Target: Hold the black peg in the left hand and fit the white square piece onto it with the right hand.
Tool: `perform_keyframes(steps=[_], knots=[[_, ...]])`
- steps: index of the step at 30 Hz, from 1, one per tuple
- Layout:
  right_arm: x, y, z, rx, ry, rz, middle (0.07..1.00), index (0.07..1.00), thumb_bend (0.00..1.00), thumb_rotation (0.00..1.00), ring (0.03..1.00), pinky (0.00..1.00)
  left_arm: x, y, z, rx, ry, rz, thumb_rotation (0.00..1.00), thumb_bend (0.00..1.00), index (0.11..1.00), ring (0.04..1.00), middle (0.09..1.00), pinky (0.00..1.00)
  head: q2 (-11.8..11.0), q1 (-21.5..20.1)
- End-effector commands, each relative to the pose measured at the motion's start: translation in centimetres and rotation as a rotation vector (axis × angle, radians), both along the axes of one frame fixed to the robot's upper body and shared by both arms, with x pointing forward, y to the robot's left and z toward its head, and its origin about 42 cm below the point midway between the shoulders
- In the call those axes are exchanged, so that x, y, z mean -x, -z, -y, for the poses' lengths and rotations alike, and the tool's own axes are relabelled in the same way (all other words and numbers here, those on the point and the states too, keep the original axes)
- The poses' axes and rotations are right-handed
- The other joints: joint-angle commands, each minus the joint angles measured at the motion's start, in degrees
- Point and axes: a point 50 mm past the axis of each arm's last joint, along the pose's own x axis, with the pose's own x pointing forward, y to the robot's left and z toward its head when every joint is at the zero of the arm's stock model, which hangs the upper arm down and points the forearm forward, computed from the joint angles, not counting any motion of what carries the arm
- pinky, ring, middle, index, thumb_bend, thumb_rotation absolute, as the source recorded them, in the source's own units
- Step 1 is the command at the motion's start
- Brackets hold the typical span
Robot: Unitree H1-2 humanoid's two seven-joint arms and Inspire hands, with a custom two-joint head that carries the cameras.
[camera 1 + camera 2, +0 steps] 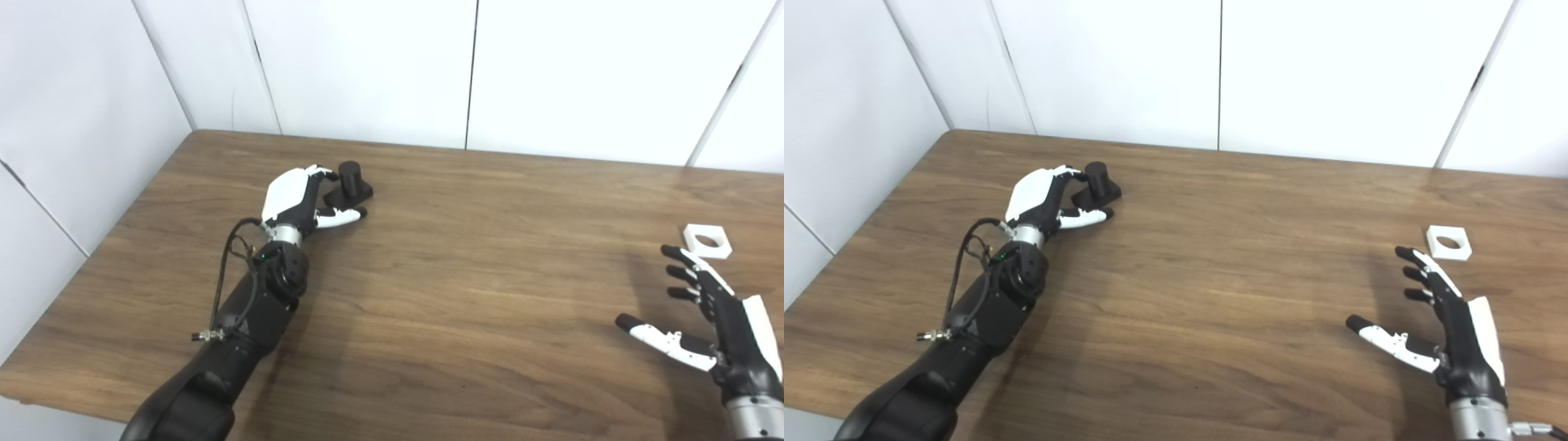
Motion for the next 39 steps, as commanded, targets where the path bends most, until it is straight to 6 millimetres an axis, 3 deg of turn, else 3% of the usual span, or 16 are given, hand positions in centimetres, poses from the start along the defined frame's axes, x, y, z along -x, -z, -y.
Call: perform_keyframes(steps=[1,14,33,36,39], knots=[[-0.2,-1.4,-0.1,0.0,0.007,0.064,0.899,0.831,0.73,0.27,0.844,0.75,-1.5,-2.3,-0.8,-0.038,-0.001,0.053,0.42,0.69,0.715,0.93,0.905,0.91,0.09,0.0],[0.1,-1.5,0.0,0.0,0.011,0.065,0.897,0.834,0.71,0.28,0.848,0.76,-1.2,-2.0,-0.6,0.029,-0.006,0.058,0.33,0.59,0.533,0.894,0.85,0.94,0.33,0.25],[0.3,-1.2,0.4,-0.003,0.012,0.065,0.895,0.834,0.7,0.28,0.849,0.77,-0.6,-1.2,-0.6,0.05,0.009,0.053,0.31,0.6,0.509,0.872,0.836,0.91,0.67,0.18],[0.3,-1.2,0.4,-0.002,0.012,0.065,0.896,0.834,0.7,0.28,0.846,0.76,-0.4,-1.0,-0.4,0.067,0.04,0.043,0.28,0.61,0.52,0.872,0.838,0.91,0.7,0.13],[0.3,-1.2,0.4,-0.002,0.014,0.064,0.894,0.833,0.7,0.29,0.846,0.77,-0.2,-0.9,-0.2,0.077,0.067,0.036,0.12,0.53,0.496,0.879,0.843,0.93,0.76,0.11]])
